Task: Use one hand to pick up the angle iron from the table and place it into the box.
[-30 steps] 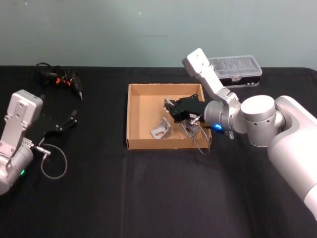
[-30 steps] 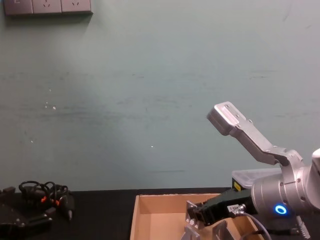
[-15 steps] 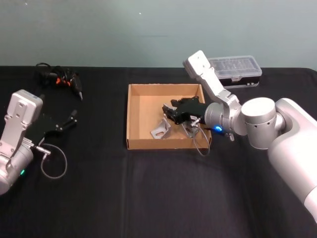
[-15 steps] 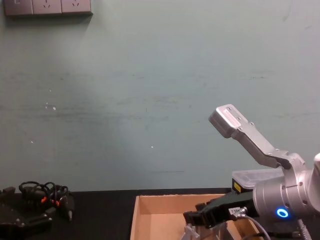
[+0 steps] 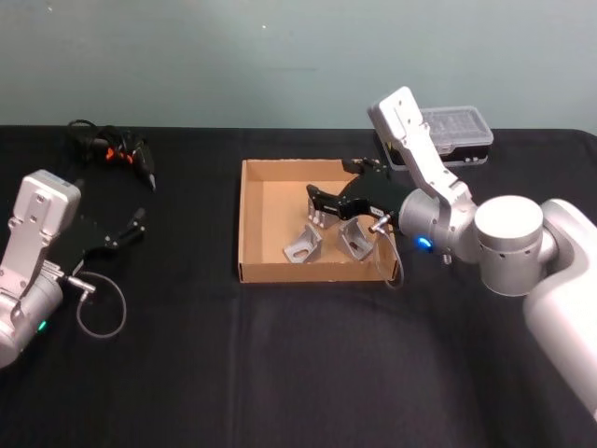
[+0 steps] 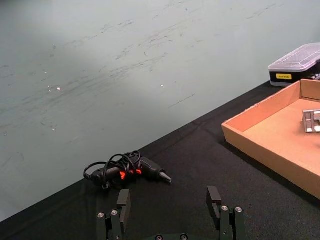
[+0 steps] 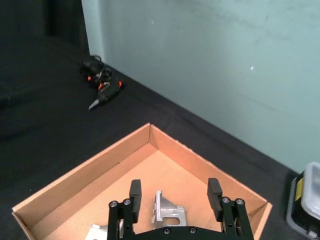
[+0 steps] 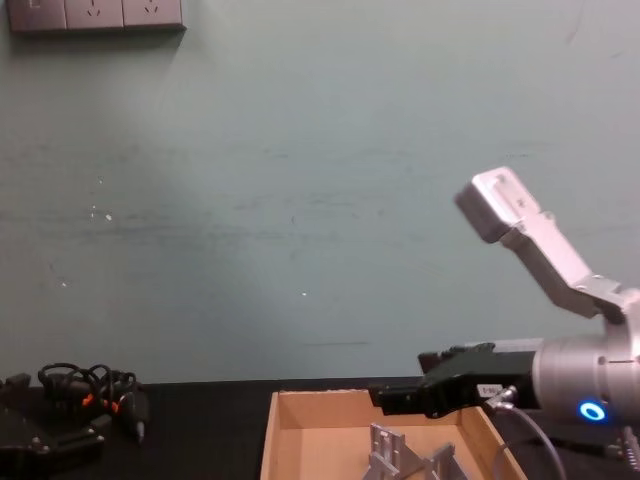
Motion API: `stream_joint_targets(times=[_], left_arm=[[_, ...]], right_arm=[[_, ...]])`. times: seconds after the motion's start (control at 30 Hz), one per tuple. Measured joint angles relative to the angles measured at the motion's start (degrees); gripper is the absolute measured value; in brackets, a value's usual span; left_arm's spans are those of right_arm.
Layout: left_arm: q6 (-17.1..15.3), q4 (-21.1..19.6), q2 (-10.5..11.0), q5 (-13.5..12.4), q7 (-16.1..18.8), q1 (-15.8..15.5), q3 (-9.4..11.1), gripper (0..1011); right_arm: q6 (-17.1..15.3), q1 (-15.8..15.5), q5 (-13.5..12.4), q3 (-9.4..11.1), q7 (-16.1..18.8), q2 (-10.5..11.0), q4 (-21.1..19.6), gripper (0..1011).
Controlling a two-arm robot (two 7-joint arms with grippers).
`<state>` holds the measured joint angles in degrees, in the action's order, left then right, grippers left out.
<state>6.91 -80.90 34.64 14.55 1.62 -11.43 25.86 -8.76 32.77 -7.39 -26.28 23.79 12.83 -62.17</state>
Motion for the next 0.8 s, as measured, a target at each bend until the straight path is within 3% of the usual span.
stream_joint_targets(times=[0.23,0.43,0.63,0.8], left_arm=[[0.0,0.0,0.0,0.0,0.0,0.0,0.0,1000],[0.0,0.0,0.0,0.0,0.0,0.0,0.0,1000],[0.0,0.0,0.0,0.0,0.0,0.0,0.0,1000],[0.0,0.0,0.0,0.0,0.0,0.0,0.0,1000]], right_arm=[[2.9,-4.8,-0.1,2.2,-1.8,2.4,-7.5,997],[5.4,-8.9,0.6,4.1,-4.0,4.7,-13.0,1003],[8.5,-14.9,1.7,7.6,-7.1,7.0,-18.8,1003],[10.4,-19.2,2.4,10.0,-9.7,7.7,-21.4,1003]])
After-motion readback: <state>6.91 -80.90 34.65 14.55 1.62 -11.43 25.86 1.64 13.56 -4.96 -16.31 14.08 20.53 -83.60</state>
